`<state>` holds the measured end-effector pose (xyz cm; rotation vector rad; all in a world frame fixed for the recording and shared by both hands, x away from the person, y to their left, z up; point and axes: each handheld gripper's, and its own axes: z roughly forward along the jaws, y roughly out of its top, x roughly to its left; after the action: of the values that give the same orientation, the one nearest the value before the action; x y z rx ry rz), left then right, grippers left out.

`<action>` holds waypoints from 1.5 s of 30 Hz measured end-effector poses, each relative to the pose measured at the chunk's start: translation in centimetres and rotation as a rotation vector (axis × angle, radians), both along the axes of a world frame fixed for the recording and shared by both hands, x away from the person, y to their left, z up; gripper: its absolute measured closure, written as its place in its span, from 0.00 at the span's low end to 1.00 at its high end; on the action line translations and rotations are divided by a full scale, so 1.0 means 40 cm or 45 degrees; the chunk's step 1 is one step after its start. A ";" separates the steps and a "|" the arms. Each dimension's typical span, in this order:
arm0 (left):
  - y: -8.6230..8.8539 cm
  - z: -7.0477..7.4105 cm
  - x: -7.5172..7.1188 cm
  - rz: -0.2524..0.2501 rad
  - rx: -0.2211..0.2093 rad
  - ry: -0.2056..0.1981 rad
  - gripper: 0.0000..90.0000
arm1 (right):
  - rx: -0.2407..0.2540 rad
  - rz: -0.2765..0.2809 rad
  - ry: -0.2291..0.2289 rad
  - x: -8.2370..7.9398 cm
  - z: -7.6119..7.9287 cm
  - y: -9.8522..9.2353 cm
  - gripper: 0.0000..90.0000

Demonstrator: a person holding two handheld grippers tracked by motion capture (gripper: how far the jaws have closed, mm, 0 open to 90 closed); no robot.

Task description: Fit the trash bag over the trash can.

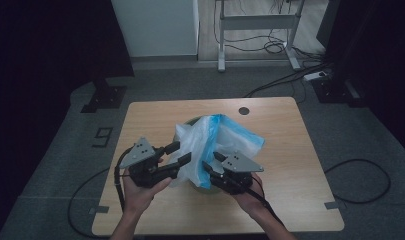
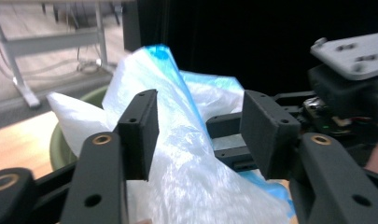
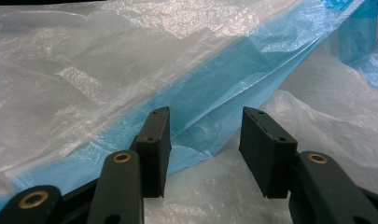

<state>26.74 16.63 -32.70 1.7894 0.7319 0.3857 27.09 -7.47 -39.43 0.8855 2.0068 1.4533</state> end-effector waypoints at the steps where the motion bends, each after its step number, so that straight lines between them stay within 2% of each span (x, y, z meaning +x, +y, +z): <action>1: -0.009 -0.002 0.007 0.003 0.012 0.016 0.50 | 0.000 0.001 -0.001 0.000 0.000 0.000 0.58; 3: -0.024 -0.008 0.019 0.011 0.039 0.046 0.48 | 0.004 -0.002 -0.002 -0.002 0.001 -0.002 0.58; 6: -0.042 -0.020 0.026 0.025 0.071 0.063 0.48 | 0.005 -0.003 -0.007 -0.003 0.002 -0.003 0.59; 7: -0.048 -0.030 0.029 0.038 0.093 0.068 0.50 | 0.005 -0.006 -0.011 -0.004 0.002 -0.004 0.59; 9: -0.048 -0.035 0.030 0.052 0.096 0.067 0.56 | 0.007 -0.007 -0.013 -0.005 0.003 -0.005 0.59; 10: -0.048 -0.041 0.031 0.065 0.092 0.069 0.56 | 0.007 -0.007 -0.013 -0.005 0.003 -0.005 0.59; 11: -0.046 -0.045 0.033 0.073 0.091 0.072 0.63 | 0.006 -0.010 -0.017 -0.007 0.004 -0.007 0.59; 12: -0.045 -0.050 0.035 0.078 0.084 0.077 0.63 | 0.006 -0.010 -0.017 -0.007 0.004 -0.007 0.59; 15: -0.040 -0.064 0.039 0.080 0.079 0.087 0.75 | -0.001 -0.011 -0.023 -0.009 0.004 -0.008 0.59; 17: -0.038 -0.074 0.042 0.082 0.081 0.098 0.79 | -0.002 -0.010 -0.024 -0.010 0.004 -0.008 0.59; 19: -0.033 -0.083 0.045 0.078 0.069 0.102 0.92 | -0.003 -0.011 -0.024 -0.011 0.003 -0.008 0.59; 20: -0.030 -0.086 0.045 0.074 0.058 0.098 0.92 | -0.005 -0.011 -0.025 -0.011 0.003 -0.008 0.59; 21: -0.026 -0.089 0.045 0.071 0.046 0.092 0.98 | -0.003 -0.011 -0.026 -0.011 0.003 -0.010 0.59; 22: -0.023 -0.092 0.044 0.067 0.034 0.085 0.98 | -0.003 -0.011 -0.026 -0.011 0.003 -0.010 0.59; 23: -0.015 -0.097 0.040 0.060 -0.006 0.067 0.99 | 0.002 -0.014 -0.029 -0.013 0.005 -0.014 0.59; 24: -0.015 -0.097 0.040 0.060 -0.006 0.067 0.99 | 0.002 -0.014 -0.029 -0.013 0.005 -0.014 0.59; 28: 0.015 -0.109 0.029 0.034 -0.142 0.033 0.99 | 0.032 -0.027 -0.044 -0.016 0.015 -0.035 0.58; 29: 0.020 -0.112 0.026 0.034 -0.159 0.022 0.99 | 0.040 -0.034 -0.047 -0.014 0.019 -0.041 0.58; 30: 0.027 -0.117 0.019 0.022 -0.197 -0.003 0.99 | 0.055 -0.046 -0.050 -0.008 0.030 -0.052 0.57; 37: 0.030 -0.122 0.011 0.018 -0.243 -0.049 1.00 | 0.083 -0.081 -0.052 0.032 0.072 -0.053 0.53; 39: 0.029 -0.121 0.011 0.011 -0.247 -0.056 1.00 | 0.111 -0.099 -0.015 0.067 0.085 -0.044 0.52; 40: 0.029 -0.121 0.010 0.011 -0.247 -0.060 1.00 | 0.111 -0.099 -0.015 0.067 0.085 -0.044 0.52; 41: 0.030 -0.121 0.010 0.008 -0.253 -0.067 1.00 | 0.111 -0.119 -0.001 0.095 0.089 -0.036 0.51; 42: 0.030 -0.121 0.010 0.008 -0.253 -0.067 1.00 | 0.111 -0.119 -0.001 0.095 0.089 -0.036 0.51; 45: 0.034 -0.121 0.013 0.006 -0.265 -0.066 1.00 | 0.164 -0.128 0.063 0.142 0.094 -0.029 0.52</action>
<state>27.25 17.98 -37.54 1.5772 0.7132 0.3445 32.75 -8.63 -35.68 1.0705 1.8911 1.5314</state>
